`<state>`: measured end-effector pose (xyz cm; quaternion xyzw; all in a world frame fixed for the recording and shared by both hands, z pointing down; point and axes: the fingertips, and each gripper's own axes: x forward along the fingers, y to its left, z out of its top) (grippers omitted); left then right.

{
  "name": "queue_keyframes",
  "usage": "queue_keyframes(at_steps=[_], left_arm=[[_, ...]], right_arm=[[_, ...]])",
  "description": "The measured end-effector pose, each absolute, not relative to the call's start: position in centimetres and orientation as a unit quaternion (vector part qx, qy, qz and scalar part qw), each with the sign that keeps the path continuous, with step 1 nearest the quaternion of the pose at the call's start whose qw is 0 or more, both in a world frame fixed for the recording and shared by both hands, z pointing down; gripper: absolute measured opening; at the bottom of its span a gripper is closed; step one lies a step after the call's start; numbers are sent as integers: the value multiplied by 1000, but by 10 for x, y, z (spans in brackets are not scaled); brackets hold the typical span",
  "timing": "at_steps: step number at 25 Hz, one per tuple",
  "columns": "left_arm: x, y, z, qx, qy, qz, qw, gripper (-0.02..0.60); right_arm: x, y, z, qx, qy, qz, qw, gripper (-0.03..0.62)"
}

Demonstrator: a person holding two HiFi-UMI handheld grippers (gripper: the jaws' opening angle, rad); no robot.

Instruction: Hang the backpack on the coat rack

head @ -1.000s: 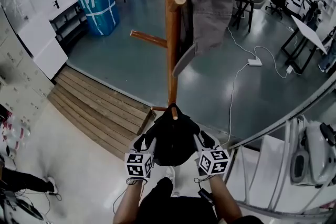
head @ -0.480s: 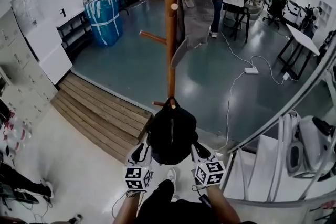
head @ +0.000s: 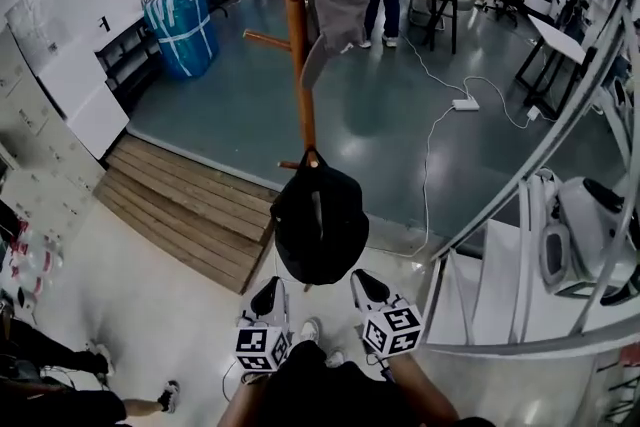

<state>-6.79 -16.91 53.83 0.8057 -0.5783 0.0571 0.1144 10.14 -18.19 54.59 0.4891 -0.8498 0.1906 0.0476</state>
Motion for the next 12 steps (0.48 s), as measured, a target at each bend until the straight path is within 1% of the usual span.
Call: queue_keyframes(at_steps=[5,12], left_arm=[[-63,-150,537,810,-573,69,106,17],[-75,-129,532,816,-566,65,101,17]], right_arm=[[98,-162,543,495,-845,201,44,21],[82,-141,545,499,-838,215,43,12]])
